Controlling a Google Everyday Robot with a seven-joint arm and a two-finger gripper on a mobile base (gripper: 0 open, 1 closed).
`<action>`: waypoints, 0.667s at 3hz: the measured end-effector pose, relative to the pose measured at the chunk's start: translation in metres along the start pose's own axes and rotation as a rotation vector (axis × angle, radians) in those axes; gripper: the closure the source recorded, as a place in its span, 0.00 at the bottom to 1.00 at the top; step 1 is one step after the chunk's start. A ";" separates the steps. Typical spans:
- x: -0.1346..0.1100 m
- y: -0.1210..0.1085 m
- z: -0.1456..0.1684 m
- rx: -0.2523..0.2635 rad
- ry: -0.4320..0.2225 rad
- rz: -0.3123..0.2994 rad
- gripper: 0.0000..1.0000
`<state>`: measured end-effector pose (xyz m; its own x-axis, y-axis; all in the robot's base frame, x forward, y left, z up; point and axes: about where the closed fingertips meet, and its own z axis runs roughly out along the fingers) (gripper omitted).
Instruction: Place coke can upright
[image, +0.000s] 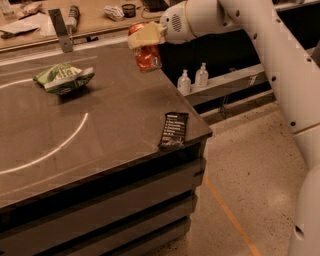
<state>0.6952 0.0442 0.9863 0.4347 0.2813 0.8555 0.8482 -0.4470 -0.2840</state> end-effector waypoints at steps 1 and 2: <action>0.008 0.004 0.003 0.083 0.028 -0.149 1.00; 0.012 0.006 -0.001 0.082 0.039 -0.243 1.00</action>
Offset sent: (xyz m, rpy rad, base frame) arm 0.0078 0.0029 0.0041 0.0147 -0.1014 0.1139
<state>0.7052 0.0446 0.9956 0.2046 0.3383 0.9185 0.9488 -0.2994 -0.1011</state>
